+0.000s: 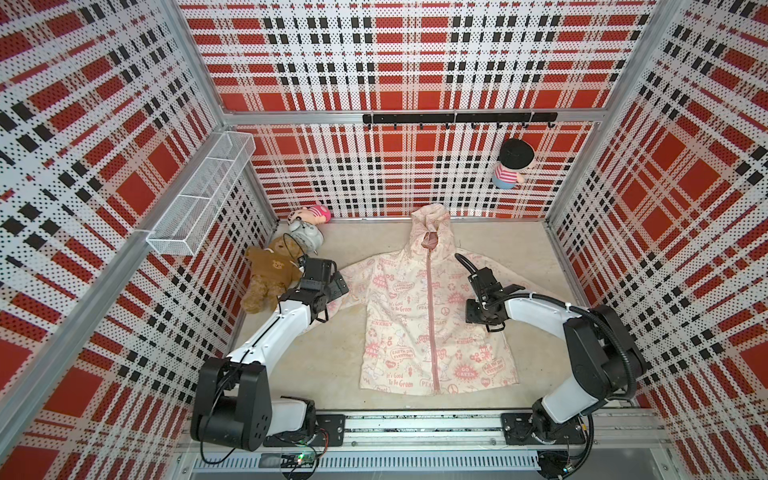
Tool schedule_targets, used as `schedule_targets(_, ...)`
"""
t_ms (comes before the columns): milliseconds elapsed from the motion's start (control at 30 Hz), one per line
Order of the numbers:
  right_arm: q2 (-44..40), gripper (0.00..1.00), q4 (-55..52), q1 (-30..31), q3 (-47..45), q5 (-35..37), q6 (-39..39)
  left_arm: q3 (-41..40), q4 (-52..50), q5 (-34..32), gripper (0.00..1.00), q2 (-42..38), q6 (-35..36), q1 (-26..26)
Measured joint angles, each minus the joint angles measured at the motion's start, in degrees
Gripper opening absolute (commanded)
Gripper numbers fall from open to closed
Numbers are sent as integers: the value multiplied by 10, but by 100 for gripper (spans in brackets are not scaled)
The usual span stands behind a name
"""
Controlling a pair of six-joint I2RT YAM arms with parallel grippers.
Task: Unzip the jacket
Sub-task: Flatten out the jacket at the center of the board.
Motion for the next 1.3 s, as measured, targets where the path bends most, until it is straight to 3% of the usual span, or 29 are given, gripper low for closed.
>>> schedule_targets(33,6,23,-2,-3,0,11,2,0,1,-2,98,0,-1,5)
schedule_targets(233,-6,9,23,-50,-20,14,3,4,2,-10,100,19,-5,22)
schedule_targets(333,-23,9,29,-97,-38,13,-2,7,1,-19,99,27,-7,23)
schedule_targets(367,-28,13,26,-110,-42,14,-5,7,-1,-21,100,26,-9,24)
schedule_targets(567,-59,73,-7,-133,-33,7,-43,-30,-1,-27,100,6,-43,28)
schedule_targets(600,-68,77,-12,-125,-28,1,-50,-42,-1,-23,99,0,-52,28)
schedule_targets(867,-95,79,-11,-12,66,-45,-97,-134,-26,15,100,-94,-125,20)
schedule_targets(1067,-84,78,9,2,66,-80,-101,-182,-37,6,99,-195,-219,-10)
schedule_targets(1300,-73,77,13,32,66,-87,-99,-207,-63,2,100,-215,-272,23)
